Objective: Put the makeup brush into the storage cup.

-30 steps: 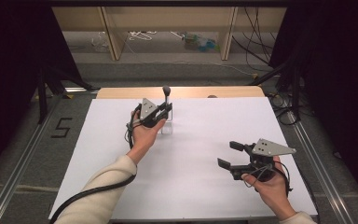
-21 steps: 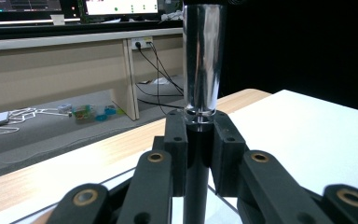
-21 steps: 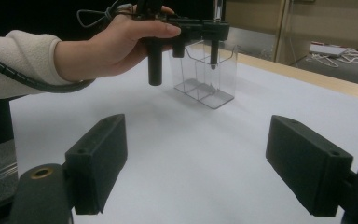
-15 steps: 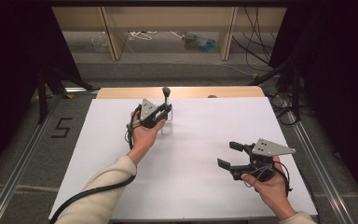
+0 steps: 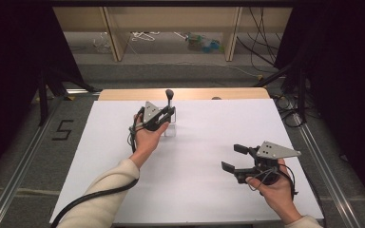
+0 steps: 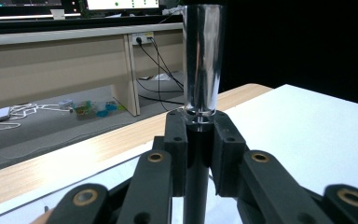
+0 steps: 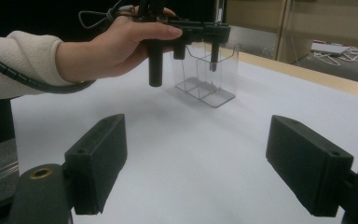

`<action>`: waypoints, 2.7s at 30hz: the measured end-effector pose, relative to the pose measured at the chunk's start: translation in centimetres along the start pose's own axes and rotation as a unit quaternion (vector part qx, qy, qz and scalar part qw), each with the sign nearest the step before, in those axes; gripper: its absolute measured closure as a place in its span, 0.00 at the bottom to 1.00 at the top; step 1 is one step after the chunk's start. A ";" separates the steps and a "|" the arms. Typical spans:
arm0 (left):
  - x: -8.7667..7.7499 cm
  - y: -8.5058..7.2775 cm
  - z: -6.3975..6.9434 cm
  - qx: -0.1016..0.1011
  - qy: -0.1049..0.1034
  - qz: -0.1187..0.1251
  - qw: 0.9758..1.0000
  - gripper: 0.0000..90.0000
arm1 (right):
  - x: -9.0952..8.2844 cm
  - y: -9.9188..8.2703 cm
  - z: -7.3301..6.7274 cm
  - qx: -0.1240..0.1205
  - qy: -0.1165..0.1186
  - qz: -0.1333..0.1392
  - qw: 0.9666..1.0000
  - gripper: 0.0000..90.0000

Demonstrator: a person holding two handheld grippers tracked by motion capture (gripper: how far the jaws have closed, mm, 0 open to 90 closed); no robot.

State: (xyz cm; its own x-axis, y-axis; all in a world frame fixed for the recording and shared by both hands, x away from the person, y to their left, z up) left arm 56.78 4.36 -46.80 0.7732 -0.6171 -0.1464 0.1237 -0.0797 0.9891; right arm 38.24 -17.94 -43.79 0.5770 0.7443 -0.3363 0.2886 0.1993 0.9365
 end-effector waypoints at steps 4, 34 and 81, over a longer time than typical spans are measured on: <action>0.0 -0.1 0.0 -0.002 0.001 0.000 1.000 0.87 | 0.1 0.1 0.2 -0.009 -0.002 0.008 1.000 0.24; -0.2 -0.5 -0.1 -0.014 0.001 -0.003 1.000 0.77 | 0.0 0.1 0.2 -0.007 -0.005 0.004 1.000 0.23; -8.6 0.4 2.4 0.016 -0.062 -0.034 0.997 0.19 | 0.0 0.1 0.3 -0.007 -0.005 0.005 1.000 0.23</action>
State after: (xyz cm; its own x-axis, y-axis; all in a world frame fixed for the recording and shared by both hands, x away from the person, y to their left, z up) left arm 48.68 7.82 -45.13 0.6811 -0.7008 -0.2121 0.1511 -0.1490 0.9772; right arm 38.49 -18.05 -43.74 0.5881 0.7395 -0.3275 0.2715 0.2008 0.9412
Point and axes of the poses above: each handheld gripper's, and its own axes: x roughly forward along the jaws, y roughly out of its top, z roughly to its right, the point moved 9 cm from there along x, roughly forward along the jaws, and after that the axes turned 3 degrees about -y, right-handed, at the moved point
